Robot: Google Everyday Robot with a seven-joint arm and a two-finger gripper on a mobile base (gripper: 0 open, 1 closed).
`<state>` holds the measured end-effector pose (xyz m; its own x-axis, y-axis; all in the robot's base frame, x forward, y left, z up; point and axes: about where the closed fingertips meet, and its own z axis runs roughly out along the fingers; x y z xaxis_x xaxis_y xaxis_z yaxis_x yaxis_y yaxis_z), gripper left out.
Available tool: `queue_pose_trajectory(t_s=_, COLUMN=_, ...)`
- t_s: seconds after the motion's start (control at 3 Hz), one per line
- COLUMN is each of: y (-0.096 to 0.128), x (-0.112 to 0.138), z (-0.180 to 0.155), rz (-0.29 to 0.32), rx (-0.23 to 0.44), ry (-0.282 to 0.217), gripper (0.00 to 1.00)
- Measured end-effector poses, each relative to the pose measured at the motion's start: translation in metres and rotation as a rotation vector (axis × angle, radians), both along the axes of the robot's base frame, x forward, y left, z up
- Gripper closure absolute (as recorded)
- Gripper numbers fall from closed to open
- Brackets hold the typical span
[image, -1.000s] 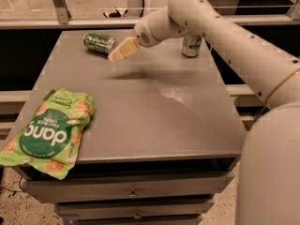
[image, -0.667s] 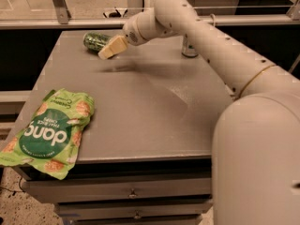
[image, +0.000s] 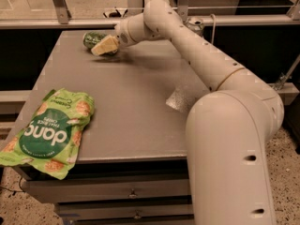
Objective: Pick green can
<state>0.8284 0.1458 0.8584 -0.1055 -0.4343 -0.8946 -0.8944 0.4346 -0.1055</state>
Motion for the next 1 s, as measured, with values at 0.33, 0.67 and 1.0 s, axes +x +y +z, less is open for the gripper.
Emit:
queue_pose_trajectory(t_s=0.33, y=0.003, x=0.003, z=-0.003, rz=-0.007, rx=0.023, ry=0.009, gripper=0.41)
queue_pose_trajectory(t_s=0.67, y=0.004, x=-0.003, z=0.006, rz=-0.001, rx=0.046, ry=0.004, gripper=0.64)
queue_pose_trajectory(t_s=1.0, y=0.0, x=-0.025, z=0.031, rz=0.025, rx=0.091, ry=-0.014, gripper=0.87)
